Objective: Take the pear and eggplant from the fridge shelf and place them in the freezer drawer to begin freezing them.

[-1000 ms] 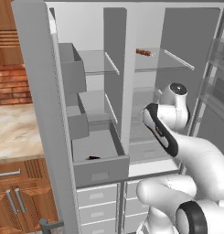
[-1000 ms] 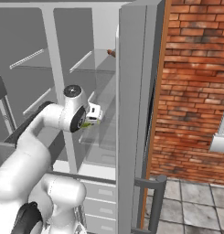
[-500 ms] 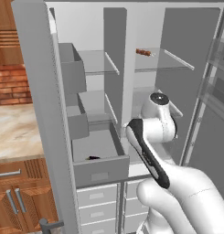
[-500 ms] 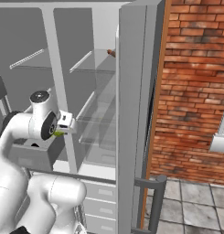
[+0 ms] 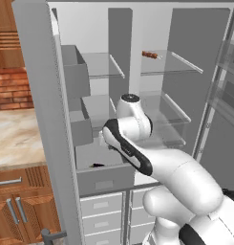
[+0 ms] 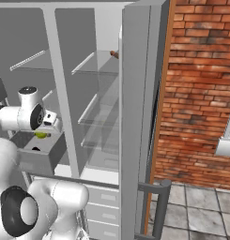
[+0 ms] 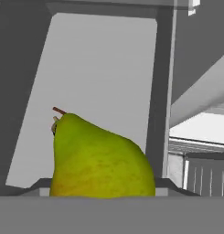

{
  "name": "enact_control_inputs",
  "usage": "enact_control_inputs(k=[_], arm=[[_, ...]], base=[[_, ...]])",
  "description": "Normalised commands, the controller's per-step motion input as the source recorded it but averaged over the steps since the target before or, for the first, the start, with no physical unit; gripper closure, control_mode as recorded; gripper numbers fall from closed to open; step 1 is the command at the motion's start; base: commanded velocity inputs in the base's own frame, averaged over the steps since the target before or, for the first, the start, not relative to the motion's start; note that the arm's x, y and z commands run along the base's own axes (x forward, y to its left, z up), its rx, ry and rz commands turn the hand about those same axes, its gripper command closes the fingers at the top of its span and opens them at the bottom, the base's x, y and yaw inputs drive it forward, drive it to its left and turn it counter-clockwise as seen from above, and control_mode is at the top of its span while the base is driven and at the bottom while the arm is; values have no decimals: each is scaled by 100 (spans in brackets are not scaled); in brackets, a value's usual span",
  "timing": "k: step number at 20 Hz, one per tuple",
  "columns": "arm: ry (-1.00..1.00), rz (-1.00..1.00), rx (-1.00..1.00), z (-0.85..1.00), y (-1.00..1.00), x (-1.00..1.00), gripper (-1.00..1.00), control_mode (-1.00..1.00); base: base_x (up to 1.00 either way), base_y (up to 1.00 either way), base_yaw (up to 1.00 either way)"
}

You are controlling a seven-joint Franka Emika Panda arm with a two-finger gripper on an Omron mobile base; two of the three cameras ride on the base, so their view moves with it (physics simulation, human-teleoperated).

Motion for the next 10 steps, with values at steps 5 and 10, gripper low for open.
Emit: enact_control_inputs(k=[5, 10], arm=[[20, 4, 0, -41, 31, 54, 100, -100], [11, 4, -2, -73, 14, 9, 100, -100]], base=[[0, 0, 0], [0, 0, 0]])
